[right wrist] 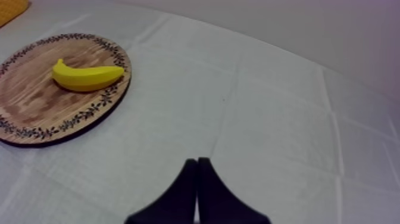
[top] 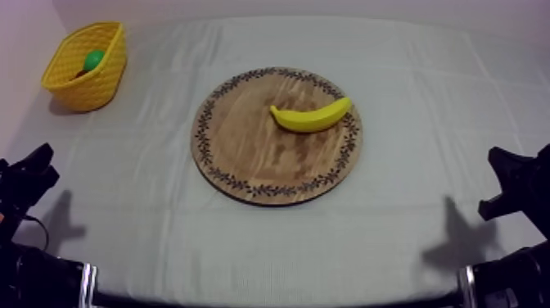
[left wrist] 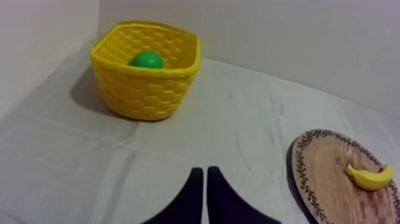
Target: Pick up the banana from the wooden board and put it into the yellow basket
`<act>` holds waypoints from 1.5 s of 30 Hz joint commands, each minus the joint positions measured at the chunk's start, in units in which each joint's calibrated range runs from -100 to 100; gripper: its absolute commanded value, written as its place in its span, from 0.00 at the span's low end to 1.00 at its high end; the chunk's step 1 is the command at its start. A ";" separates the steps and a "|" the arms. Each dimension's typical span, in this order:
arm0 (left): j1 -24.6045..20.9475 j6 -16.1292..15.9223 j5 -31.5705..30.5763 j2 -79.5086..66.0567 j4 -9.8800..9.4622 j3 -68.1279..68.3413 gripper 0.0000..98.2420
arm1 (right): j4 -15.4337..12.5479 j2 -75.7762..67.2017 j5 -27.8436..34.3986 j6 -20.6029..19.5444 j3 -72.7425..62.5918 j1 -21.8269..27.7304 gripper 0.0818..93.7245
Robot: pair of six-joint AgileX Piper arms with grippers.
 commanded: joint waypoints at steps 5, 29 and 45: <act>4.08 1.30 -0.16 -0.27 -0.30 0.02 0.00 | 0.00 0.03 0.00 0.00 -0.03 0.00 0.00; 5.74 -4.52 2.67 14.08 2.71 -15.39 0.00 | 0.00 0.03 0.00 0.00 -0.03 0.00 0.00; 13.27 -10.68 12.29 50.35 2.96 -48.32 0.00 | 0.00 0.03 0.00 0.00 -0.03 0.00 0.00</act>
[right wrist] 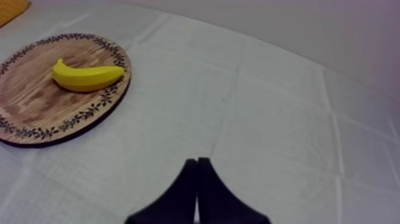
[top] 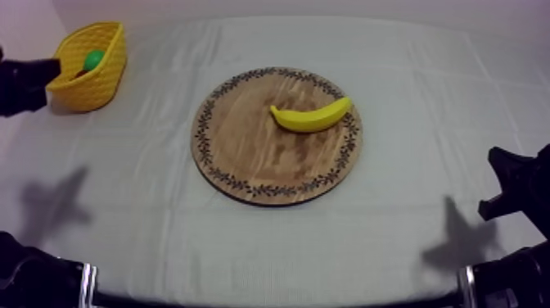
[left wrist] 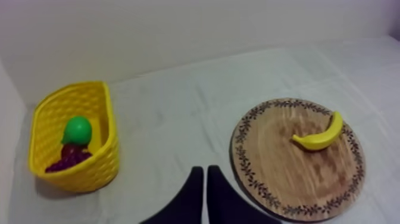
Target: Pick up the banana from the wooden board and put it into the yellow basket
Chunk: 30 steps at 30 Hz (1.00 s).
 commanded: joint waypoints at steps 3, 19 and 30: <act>2.68 -1.09 2.73 13.30 0.03 -10.98 0.00 | 0.00 0.03 0.00 0.00 -0.03 0.00 0.00; 11.53 -4.13 13.36 40.46 0.06 -34.45 0.00 | 0.00 0.03 0.00 0.00 -0.03 0.00 0.00; 16.80 -7.02 22.70 58.17 0.75 -52.40 0.02 | 0.00 0.03 0.00 0.00 -0.03 0.00 0.00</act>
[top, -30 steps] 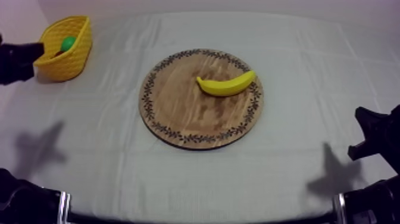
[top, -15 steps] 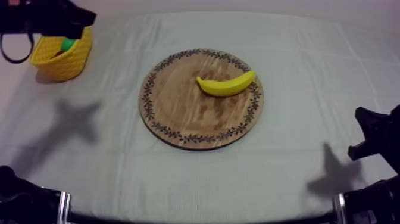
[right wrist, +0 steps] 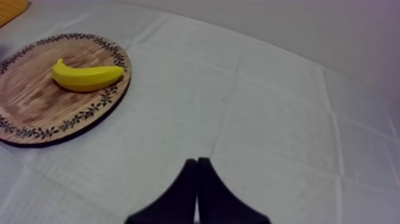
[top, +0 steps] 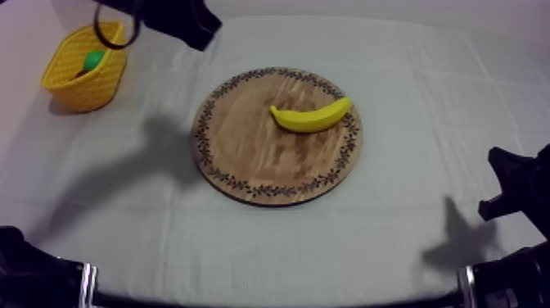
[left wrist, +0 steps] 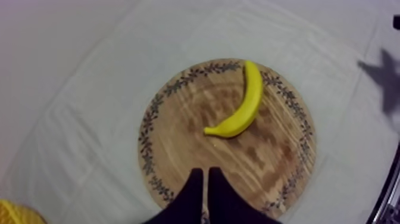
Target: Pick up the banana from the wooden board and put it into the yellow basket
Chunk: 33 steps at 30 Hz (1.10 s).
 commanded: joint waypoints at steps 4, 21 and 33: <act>2.05 -2.71 8.41 11.99 0.13 -13.71 0.02 | 0.00 0.03 0.01 0.00 -0.03 0.00 0.00; 6.04 -6.78 16.50 28.11 0.47 -30.71 0.24 | 0.00 0.03 0.01 0.00 -0.03 0.00 0.00; 6.29 -5.62 16.83 30.43 0.31 -31.52 0.66 | 0.00 0.03 0.01 0.00 -0.03 0.00 0.00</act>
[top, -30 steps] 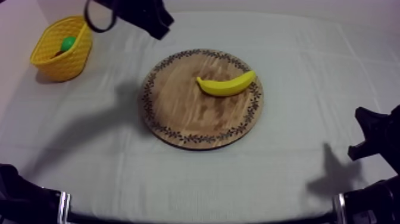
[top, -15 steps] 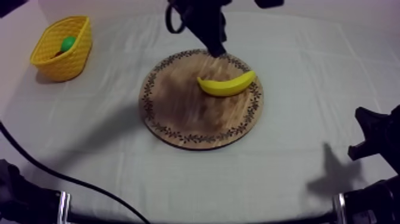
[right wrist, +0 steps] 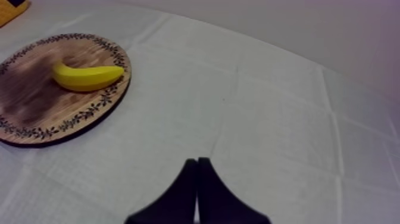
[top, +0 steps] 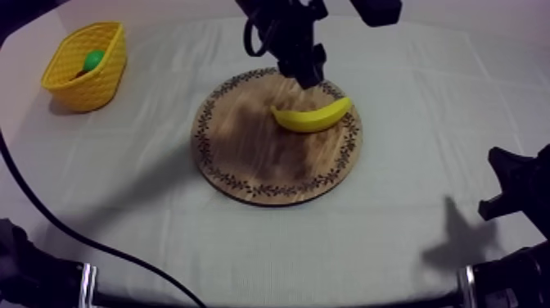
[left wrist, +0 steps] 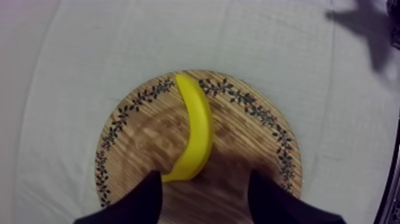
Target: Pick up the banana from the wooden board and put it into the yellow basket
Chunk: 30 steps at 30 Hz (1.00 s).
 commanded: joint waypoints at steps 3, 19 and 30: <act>0.17 -0.18 0.03 2.15 0.34 -1.12 0.69 | 0.00 0.03 0.01 0.01 -0.03 0.00 0.00; -0.60 -1.92 0.05 15.29 2.40 -6.65 0.70 | 0.00 0.03 0.01 0.01 -0.03 0.00 0.00; -1.31 -3.24 1.02 22.41 3.65 -9.70 0.68 | 0.00 0.03 0.01 0.01 -0.03 0.00 0.00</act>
